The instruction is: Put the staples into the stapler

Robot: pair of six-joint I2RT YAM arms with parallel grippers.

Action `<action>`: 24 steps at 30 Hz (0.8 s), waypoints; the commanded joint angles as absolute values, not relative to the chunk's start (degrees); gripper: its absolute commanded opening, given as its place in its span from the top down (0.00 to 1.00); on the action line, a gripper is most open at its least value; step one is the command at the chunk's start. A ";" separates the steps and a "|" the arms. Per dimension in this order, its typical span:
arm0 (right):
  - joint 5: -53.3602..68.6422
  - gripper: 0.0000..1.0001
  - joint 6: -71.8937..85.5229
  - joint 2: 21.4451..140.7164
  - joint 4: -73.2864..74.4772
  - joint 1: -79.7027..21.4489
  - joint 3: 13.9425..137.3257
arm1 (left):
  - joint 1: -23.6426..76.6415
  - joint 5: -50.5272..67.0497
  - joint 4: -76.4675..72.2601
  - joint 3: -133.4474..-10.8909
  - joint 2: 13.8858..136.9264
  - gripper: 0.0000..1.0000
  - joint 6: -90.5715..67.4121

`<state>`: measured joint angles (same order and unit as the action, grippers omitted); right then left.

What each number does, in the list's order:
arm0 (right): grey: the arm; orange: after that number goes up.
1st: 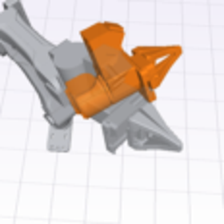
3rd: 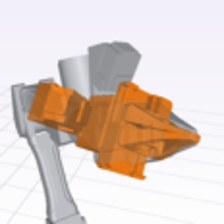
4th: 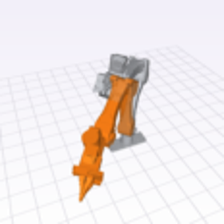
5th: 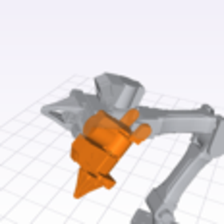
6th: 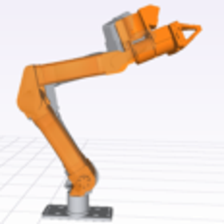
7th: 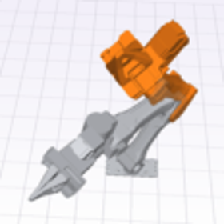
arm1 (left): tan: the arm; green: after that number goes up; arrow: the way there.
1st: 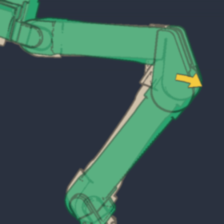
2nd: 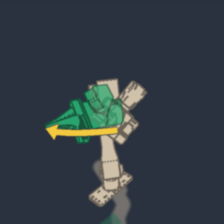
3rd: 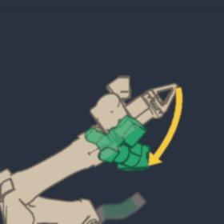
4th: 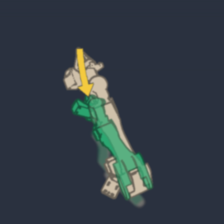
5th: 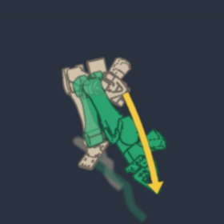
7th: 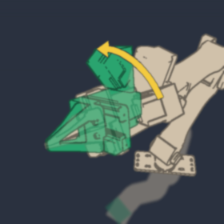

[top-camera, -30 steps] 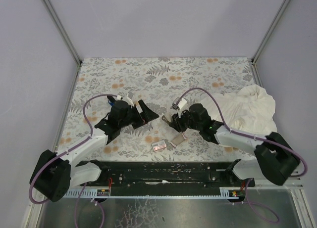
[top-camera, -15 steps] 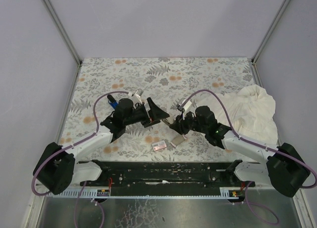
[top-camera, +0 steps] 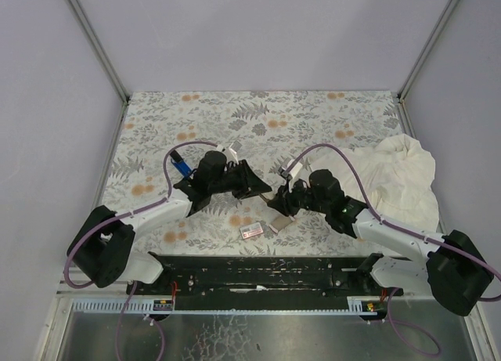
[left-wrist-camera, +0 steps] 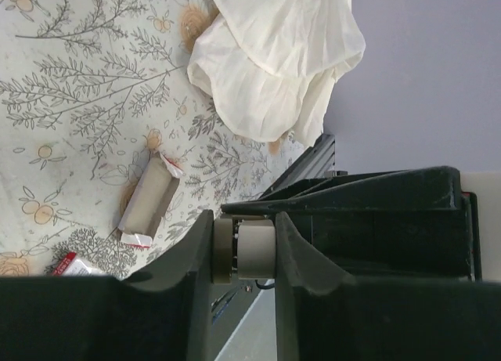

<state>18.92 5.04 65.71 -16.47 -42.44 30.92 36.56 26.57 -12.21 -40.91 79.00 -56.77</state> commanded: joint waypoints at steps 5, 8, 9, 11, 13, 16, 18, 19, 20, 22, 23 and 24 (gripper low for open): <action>16.78 1.00 6.88 64.07 -20.98 -42.96 29.99 | 37.68 27.86 -13.63 -39.19 76.59 1.00 -57.12; 16.55 1.00 7.32 63.79 -21.22 -42.96 29.72 | 37.65 27.88 -12.50 -39.63 75.94 1.00 -56.79; 16.52 1.00 7.43 63.54 -21.25 -42.98 29.66 | 37.62 27.94 -11.58 -40.16 75.80 0.85 -56.32; 16.52 1.00 7.60 63.08 -21.27 -42.97 29.55 | 37.65 27.72 -10.59 -40.74 75.40 0.37 -55.97; 16.61 1.00 7.70 62.77 -21.06 -42.96 29.62 | 37.67 27.61 -10.50 -40.79 74.93 0.16 -55.99; 16.61 1.00 7.73 62.63 -20.80 -42.97 29.72 | 37.64 27.56 -10.01 -40.99 74.63 0.11 -55.90; 16.53 1.00 7.89 62.49 -20.75 -42.98 29.58 | 37.61 27.58 -9.92 -40.96 74.51 0.11 -55.98; 16.46 1.00 7.96 62.49 -20.77 -42.96 29.57 | 37.62 27.62 -9.85 -40.88 74.26 0.11 -56.06; 16.36 1.00 8.06 62.50 -20.85 -42.98 29.46 | 37.66 27.50 -9.80 -40.77 73.94 0.11 -56.15; 15.79 1.00 8.44 62.69 -20.96 -42.98 29.51 | 37.62 26.25 -8.47 -40.66 72.81 0.11 -55.59; 15.21 1.00 8.66 63.26 -20.81 -42.98 29.80 | 37.60 24.40 -6.66 -40.90 71.77 0.10 -54.52; 14.55 1.00 8.68 63.67 -20.10 -42.96 30.43 | 37.43 22.19 -4.22 -41.33 70.45 0.09 -53.07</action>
<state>16.95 7.70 63.88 -17.85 -42.96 29.28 37.52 26.39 -8.91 -39.66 74.52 -56.49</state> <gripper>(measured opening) 0.355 0.895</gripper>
